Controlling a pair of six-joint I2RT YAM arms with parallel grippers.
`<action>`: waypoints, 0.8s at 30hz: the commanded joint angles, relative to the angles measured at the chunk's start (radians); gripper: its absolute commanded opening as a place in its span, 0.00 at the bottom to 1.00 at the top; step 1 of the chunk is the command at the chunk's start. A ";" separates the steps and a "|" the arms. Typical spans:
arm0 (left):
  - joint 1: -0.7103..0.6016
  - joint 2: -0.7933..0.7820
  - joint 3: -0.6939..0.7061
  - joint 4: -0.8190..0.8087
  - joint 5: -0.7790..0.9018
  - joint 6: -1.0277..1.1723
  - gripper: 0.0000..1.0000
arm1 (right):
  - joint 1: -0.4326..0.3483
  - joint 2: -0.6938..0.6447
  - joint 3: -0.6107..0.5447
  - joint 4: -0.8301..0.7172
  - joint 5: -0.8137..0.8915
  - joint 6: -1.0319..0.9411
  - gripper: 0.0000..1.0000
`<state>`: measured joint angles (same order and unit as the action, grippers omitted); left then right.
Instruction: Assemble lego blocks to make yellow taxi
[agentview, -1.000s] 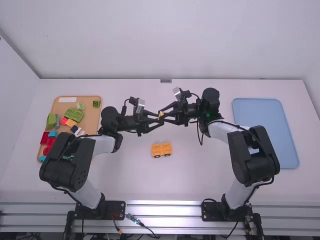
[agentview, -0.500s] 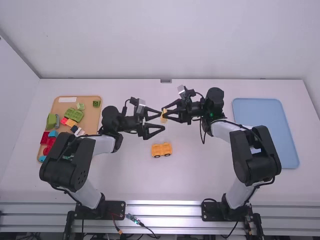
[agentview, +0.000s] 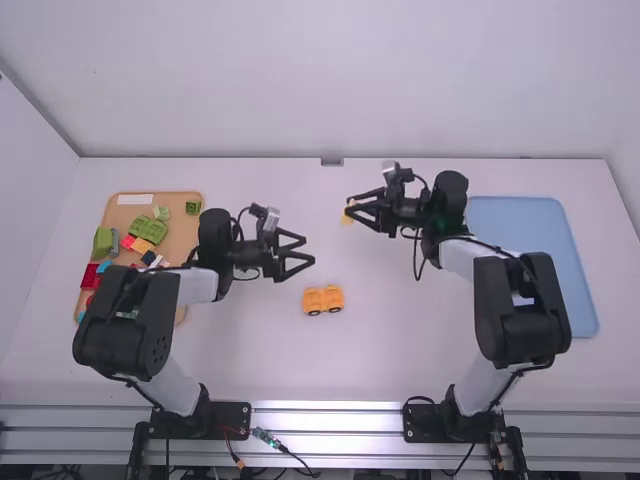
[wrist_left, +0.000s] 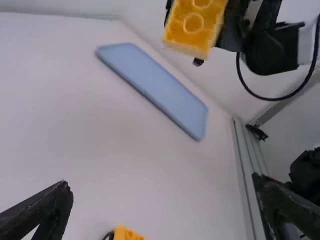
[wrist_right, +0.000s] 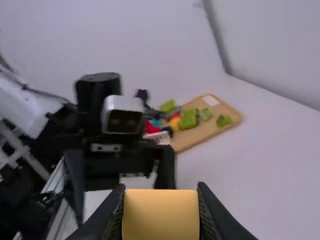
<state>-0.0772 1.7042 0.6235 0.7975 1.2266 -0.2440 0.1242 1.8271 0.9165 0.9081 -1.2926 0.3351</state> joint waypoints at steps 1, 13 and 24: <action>0.005 0.001 0.040 -0.043 0.014 0.090 0.99 | -0.008 -0.007 0.023 -0.081 0.134 -0.124 0.00; 0.018 -0.070 0.344 -0.996 -0.401 0.689 0.99 | 0.109 -0.104 0.308 -1.236 0.735 -0.806 0.00; 0.042 -0.104 0.693 -1.532 -1.035 0.839 0.99 | 0.298 -0.052 0.459 -1.706 1.129 -1.134 0.00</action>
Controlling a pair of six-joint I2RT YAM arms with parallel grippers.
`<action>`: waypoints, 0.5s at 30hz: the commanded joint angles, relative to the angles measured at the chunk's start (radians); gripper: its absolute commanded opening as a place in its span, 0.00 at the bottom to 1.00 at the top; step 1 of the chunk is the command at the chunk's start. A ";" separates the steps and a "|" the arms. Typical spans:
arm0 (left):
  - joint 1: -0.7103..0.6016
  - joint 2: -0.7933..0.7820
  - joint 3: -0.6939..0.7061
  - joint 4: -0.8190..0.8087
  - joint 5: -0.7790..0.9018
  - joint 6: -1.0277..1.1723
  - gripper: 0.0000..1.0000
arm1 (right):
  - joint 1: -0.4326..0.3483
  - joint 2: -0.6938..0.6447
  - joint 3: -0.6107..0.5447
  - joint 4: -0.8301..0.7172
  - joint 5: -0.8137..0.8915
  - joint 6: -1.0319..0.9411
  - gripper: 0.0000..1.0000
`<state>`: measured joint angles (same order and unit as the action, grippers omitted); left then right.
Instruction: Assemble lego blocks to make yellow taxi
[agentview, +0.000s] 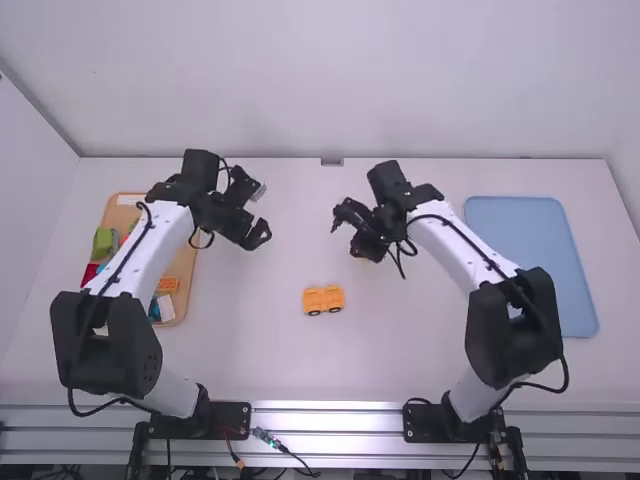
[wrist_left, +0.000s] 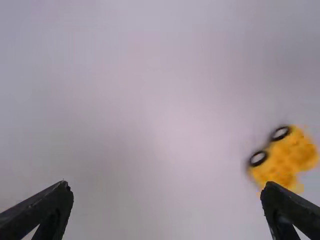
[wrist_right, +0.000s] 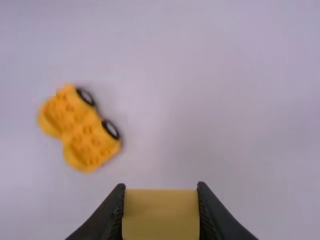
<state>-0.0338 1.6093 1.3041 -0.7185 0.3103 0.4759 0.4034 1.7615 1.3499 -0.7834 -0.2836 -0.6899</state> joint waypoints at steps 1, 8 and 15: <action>0.003 -0.010 0.016 -0.004 -0.105 0.176 0.99 | 0.040 0.019 0.024 -0.035 0.144 -0.134 0.00; 0.126 -0.044 0.015 -0.021 0.201 0.529 0.99 | 0.130 0.087 0.024 0.002 0.154 -0.184 0.00; 0.370 -0.068 0.015 -0.131 0.457 0.756 0.99 | 0.260 0.204 0.138 -0.041 0.174 -0.214 0.00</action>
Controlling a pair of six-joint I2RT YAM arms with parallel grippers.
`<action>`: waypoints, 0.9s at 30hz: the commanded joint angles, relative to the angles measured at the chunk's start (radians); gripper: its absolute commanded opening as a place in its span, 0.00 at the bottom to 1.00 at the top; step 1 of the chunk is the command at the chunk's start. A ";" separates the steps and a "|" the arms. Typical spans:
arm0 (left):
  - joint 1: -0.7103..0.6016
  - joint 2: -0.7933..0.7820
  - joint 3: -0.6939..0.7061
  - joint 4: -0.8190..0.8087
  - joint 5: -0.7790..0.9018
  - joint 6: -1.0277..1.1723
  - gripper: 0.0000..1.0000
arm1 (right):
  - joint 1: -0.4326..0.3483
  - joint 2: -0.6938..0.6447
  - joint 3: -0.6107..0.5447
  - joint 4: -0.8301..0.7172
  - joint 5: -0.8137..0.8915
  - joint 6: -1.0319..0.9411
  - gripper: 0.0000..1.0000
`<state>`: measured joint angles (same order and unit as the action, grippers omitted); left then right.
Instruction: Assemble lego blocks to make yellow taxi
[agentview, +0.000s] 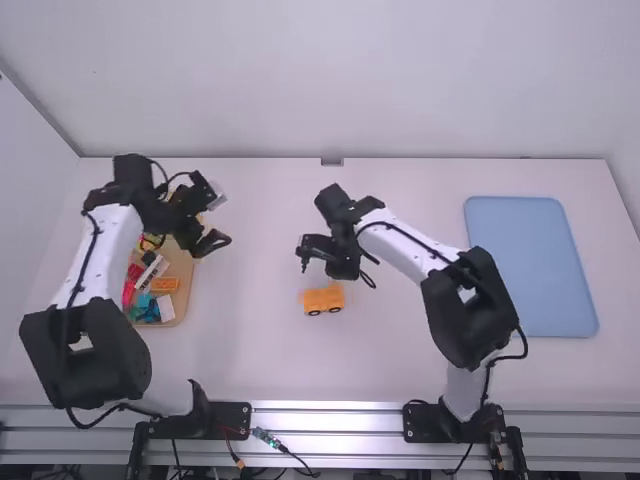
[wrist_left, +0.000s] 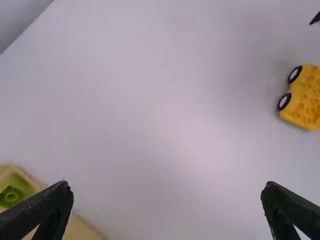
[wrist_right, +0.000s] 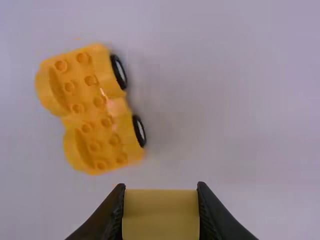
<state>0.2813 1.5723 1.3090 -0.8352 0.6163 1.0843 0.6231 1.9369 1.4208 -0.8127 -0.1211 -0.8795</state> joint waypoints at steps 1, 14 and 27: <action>0.092 -0.030 0.010 -0.031 0.170 0.176 0.99 | 0.062 0.048 0.097 -0.028 0.011 -0.038 0.00; 0.351 -0.030 -0.014 -0.201 0.362 0.563 0.99 | 0.251 0.309 0.416 -0.142 0.018 -0.079 0.00; 0.438 -0.030 -0.057 -0.174 0.443 0.565 0.99 | 0.335 0.441 0.452 -0.112 0.019 -0.024 0.00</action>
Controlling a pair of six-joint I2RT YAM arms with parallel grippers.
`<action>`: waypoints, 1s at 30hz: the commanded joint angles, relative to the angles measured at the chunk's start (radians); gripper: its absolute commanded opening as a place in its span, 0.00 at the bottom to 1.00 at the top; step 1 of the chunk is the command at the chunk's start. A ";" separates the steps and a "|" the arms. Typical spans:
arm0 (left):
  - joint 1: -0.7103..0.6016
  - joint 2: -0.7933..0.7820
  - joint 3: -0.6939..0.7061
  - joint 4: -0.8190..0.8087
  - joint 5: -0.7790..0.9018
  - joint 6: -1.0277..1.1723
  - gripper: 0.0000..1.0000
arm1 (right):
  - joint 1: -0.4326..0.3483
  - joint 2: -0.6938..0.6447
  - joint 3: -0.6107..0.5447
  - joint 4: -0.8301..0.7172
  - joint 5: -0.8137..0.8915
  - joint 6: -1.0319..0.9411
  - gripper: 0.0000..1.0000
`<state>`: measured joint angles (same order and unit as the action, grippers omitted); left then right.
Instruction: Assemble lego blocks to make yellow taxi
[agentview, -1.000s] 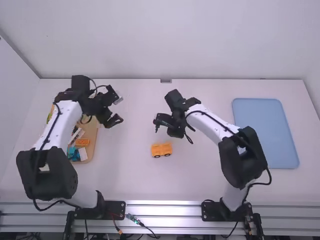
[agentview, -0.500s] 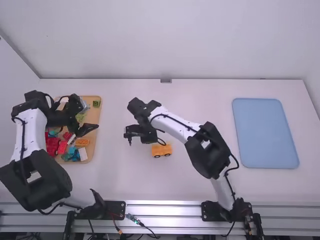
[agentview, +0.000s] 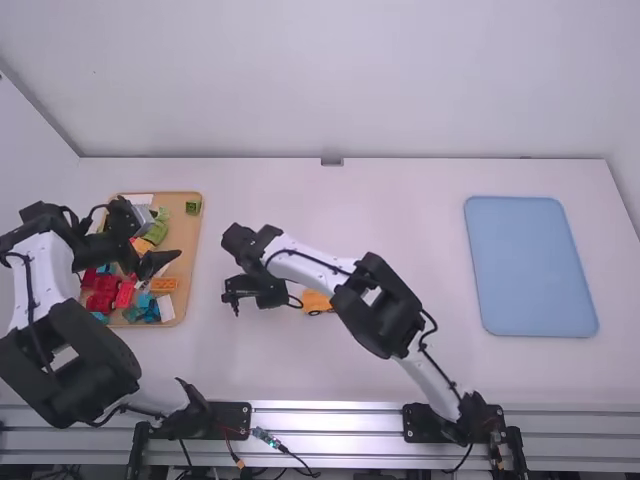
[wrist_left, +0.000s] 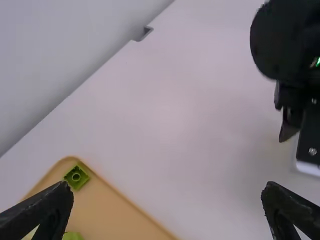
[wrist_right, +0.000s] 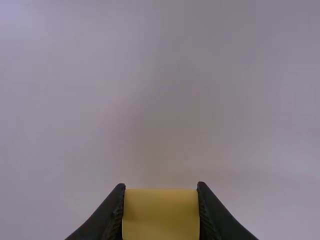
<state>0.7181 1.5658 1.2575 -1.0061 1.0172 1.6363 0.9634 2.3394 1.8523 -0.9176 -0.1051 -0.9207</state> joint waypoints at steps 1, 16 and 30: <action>0.000 -0.023 -0.006 -0.003 0.042 0.014 0.99 | -0.006 0.042 0.021 -0.006 0.019 0.036 0.00; -0.005 -0.023 -0.006 -0.007 0.064 0.011 0.99 | -0.012 0.057 0.054 -0.037 0.069 0.086 0.90; -0.079 -0.023 -0.006 -0.040 0.101 0.013 0.99 | -0.118 0.049 0.484 -0.423 -0.024 -0.029 0.99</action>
<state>0.6613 1.5658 1.2575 -1.0389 1.0817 1.6405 0.8730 2.3863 2.2826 -1.3239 -0.0937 -0.9115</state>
